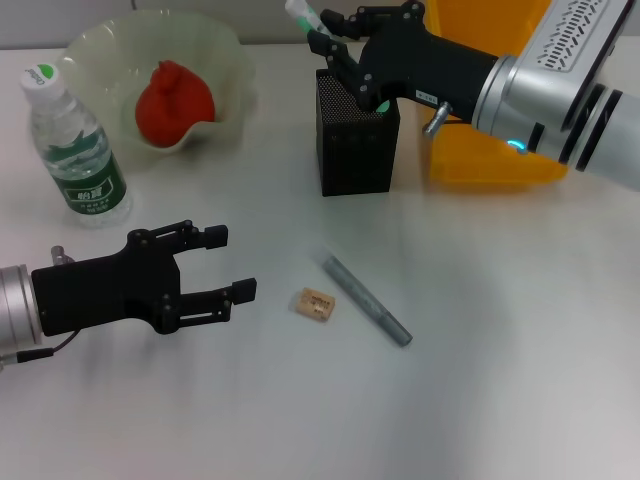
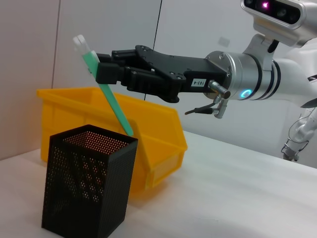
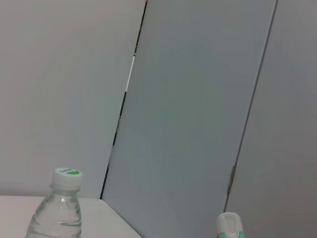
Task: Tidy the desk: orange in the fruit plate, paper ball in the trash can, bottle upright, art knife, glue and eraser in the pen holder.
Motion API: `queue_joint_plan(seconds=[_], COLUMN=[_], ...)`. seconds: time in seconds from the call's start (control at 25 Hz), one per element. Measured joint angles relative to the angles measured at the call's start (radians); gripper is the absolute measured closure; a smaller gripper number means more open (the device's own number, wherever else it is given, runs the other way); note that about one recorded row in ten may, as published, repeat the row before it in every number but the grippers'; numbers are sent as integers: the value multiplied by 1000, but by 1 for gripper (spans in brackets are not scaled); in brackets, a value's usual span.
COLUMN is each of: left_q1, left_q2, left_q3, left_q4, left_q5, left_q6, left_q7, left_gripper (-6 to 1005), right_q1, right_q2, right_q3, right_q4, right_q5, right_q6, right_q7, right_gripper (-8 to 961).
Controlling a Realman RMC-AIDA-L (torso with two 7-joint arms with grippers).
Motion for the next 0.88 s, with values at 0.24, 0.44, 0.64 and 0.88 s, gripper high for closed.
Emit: queue_joint_plan(seconds=[0.24,0.44,0.64,0.88], left_q1=[0,-1,-3,-2], left_q2=[-2,-2,-1,-1], left_q3=[1,2,3,0], left_q4=[2,0,-3,-5], left_q5=[0,0,1,0], left_q6=[0,0,1,2], left_q7=[3,12,12,11], left_gripper=[198,198,198,198], right_q1=[3,1,3,3], right_q2=[0,0,0,0], right_q3=[-11,-13,-15,-61], right_q4=[1,1,1,2], right_q5=[-2,-1,-4,-1], right_q6=[8,0,0,9], right_q7=[-19,-75,-116,-164], right_gripper=[753,750,746,743])
